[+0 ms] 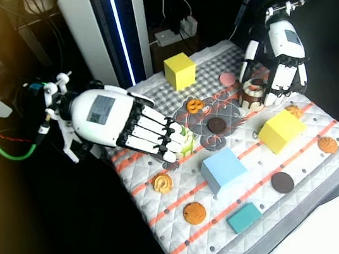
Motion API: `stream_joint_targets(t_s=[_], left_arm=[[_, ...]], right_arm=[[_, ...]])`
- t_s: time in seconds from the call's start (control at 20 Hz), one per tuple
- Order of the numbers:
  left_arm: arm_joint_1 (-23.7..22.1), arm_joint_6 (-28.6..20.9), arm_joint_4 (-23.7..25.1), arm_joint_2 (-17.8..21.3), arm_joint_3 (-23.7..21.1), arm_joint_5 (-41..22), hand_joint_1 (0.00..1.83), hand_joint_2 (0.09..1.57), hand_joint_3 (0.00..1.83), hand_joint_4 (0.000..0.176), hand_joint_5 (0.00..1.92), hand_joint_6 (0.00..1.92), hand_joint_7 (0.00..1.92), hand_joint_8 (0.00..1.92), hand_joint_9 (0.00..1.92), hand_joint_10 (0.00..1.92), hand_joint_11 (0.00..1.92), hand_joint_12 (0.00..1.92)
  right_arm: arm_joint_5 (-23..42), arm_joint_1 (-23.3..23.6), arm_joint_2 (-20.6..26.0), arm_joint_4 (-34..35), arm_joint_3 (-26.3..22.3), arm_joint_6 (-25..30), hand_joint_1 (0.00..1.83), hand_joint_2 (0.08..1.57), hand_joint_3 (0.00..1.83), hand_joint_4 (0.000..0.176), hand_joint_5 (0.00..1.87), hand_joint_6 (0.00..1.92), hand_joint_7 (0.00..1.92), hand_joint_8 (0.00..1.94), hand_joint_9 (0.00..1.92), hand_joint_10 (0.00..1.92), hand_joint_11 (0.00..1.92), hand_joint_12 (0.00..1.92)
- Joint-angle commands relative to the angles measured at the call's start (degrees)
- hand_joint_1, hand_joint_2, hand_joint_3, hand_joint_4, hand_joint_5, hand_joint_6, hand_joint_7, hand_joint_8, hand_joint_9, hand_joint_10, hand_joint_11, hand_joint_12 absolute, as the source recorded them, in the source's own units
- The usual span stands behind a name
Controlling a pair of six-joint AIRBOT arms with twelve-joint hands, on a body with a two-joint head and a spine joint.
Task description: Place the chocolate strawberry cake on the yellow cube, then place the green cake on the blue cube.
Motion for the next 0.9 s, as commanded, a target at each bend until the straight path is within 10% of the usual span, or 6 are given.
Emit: stream_joint_targets(t_s=[0.0, 0.15, 0.3, 0.45, 0.65, 0.85], left_arm=[[-0.7, -0.3, 1.1, -0.4, 0.1, -5.1, 1.35, 1.08, 0.0, 0.0, 0.86, 0.01, 1.01, 0.91, 0.68, 0.66, 0.18, 1.59], [-1.6, -0.3, 1.3, -0.4, 0.2, -5.2, 1.16, 0.99, 0.0, 0.0, 0.93, 0.0, 0.96, 0.63, 0.56, 1.19, 0.21, 1.72], [-2.5, -0.3, 1.7, 0.6, -0.4, -6.5, 1.08, 0.97, 0.0, 0.0, 1.0, 0.0, 1.06, 0.39, 0.57, 1.08, 0.2, 1.69], [-3.6, -0.3, 2.1, 1.4, -0.9, -9.5, 1.26, 1.05, 0.0, 0.0, 1.19, 0.47, 1.09, 0.95, 0.64, 1.15, 0.26, 1.73], [-7.8, -0.3, 0.8, 0.0, 1.9, -10.5, 1.28, 1.05, 0.0, 0.0, 1.26, 0.3, 1.08, 1.04, 0.69, 1.29, 0.38, 1.86], [-12.4, -0.3, -0.2, -1.7, 5.0, -9.8, 1.24, 1.07, 0.0, 0.0, 1.09, 0.71, 1.1, 0.88, 0.84, 0.92, 0.55, 1.58]], right_arm=[[6.8, 0.3, -0.1, 1.2, 0.0, 0.1, 0.18, 1.32, 0.0, 0.073, 0.57, 0.0, 0.41, 0.0, 0.34, 0.0, 0.18, 0.52], [6.8, 0.1, -0.2, 1.2, 0.0, 0.1, 0.17, 1.33, 0.0, 0.075, 0.57, 0.0, 0.41, 0.0, 0.35, 0.0, 0.18, 0.54], [6.8, 0.0, -0.1, 1.3, 0.0, 0.1, 0.17, 1.33, 0.0, 0.078, 0.57, 0.0, 0.39, 0.0, 0.34, 0.0, 0.18, 0.54], [6.9, 0.0, -0.2, 1.4, 0.0, 0.1, 0.18, 1.32, 0.0, 0.068, 0.58, 0.0, 0.41, 0.0, 0.36, 0.0, 0.19, 0.53], [6.9, 0.0, -0.4, 1.4, 0.1, 0.1, 0.19, 1.33, 0.0, 0.062, 0.58, 0.0, 0.41, 0.0, 0.36, 0.0, 0.23, 0.48], [6.9, 0.0, -0.5, 1.4, 0.3, 0.1, 0.17, 1.33, 0.0, 0.065, 0.58, 0.0, 0.4, 0.0, 0.37, 0.0, 0.22, 0.46]])
